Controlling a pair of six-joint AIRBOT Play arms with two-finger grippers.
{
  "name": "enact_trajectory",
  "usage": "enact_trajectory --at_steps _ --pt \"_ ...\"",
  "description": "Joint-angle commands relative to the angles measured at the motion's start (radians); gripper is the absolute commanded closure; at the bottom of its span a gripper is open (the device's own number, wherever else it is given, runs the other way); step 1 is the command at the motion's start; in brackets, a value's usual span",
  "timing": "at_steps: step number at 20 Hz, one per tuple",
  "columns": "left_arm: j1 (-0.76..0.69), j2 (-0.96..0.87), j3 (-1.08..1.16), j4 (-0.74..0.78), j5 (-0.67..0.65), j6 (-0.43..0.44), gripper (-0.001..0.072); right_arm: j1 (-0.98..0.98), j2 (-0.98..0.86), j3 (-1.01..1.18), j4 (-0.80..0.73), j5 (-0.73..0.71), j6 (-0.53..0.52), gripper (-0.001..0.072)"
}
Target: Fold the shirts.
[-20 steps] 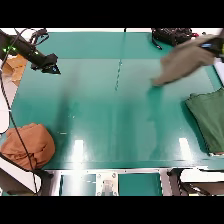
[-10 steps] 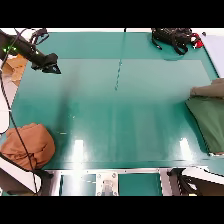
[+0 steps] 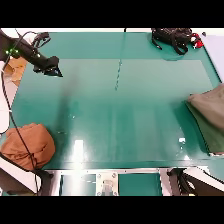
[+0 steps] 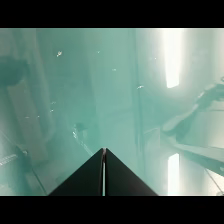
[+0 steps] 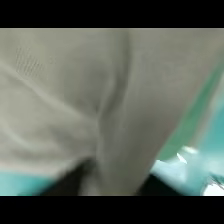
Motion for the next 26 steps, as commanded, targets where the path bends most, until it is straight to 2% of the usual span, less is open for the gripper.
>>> enact_trajectory --at_steps 1,3,6,7,8,10,14,17,22,26 --pt "0.0 0.0 -0.005 -0.021 0.0 0.0 0.0686 -0.048 -0.002 -0.149 -0.086 -0.02 0.01 0.0096" --pt "0.001 0.0 -0.005 -0.041 0.011 0.0 0.0686 -0.054 -0.023 -0.133 -0.056 -0.015 0.01 0.0096" --pt "0.001 0.002 -0.004 -0.111 0.01 0.001 0.0686 0.013 -0.047 -0.01 0.136 -0.044 -0.017 0.0113" --pt "0.001 0.008 -0.004 -0.142 0.011 0.001 0.0687 0.063 -0.048 0.031 0.18 -0.068 -0.034 0.0339" --pt "0.0 0.021 -0.004 -0.15 0.011 0.001 0.0687 0.129 -0.049 0.067 0.221 -0.096 -0.075 0.0633" --pt "-0.004 0.057 -0.004 -0.143 0.01 0.0 0.0687 0.269 -0.048 0.108 0.253 -0.135 -0.119 0.0695" --pt "-0.042 0.163 -0.086 -0.118 -0.005 -0.001 0.0688 0.551 -0.034 0.073 0.252 -0.146 -0.181 0.0695" --pt "-0.114 0.336 -0.342 -0.007 0.049 -0.01 0.0688 0.768 0.041 -0.069 0.251 -0.198 -0.221 0.0695" --pt "-0.198 0.667 -0.893 0.0 0.24 -0.066 0.0688 1.081 0.129 -0.366 0.252 -0.321 -0.231 0.0695" --pt "-0.198 0.81 -1.086 0.053 0.261 -0.117 0.0687 1.234 0.129 -0.427 0.252 -0.425 -0.238 0.0695"
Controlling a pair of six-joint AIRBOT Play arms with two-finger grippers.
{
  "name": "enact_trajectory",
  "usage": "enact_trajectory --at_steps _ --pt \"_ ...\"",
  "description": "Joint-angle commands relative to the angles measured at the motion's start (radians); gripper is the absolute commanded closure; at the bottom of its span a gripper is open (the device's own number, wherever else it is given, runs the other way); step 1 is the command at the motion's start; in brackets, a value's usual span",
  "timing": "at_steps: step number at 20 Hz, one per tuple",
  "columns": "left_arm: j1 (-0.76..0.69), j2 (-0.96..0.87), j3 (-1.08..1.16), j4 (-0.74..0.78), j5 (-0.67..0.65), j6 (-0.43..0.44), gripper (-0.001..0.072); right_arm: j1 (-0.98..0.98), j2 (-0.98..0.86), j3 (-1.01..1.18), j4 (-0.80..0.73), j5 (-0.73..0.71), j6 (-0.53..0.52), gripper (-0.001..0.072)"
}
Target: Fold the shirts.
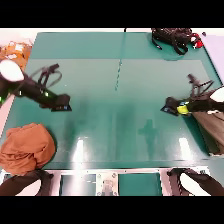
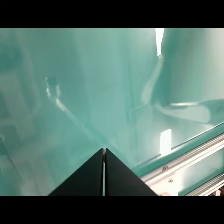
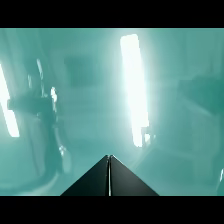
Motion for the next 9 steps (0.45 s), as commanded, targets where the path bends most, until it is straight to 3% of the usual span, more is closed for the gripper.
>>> enact_trajectory --at_steps 1,9 --pt "-0.011 0.108 -0.157 0.066 0.04 -0.038 0.0686 0.135 0.011 -0.06 0.002 -0.085 -0.009 0.0694" --pt "-0.011 0.108 -0.157 0.063 0.083 -0.034 0.0686 0.153 0.011 -0.06 0.002 -0.086 -0.01 0.0694"
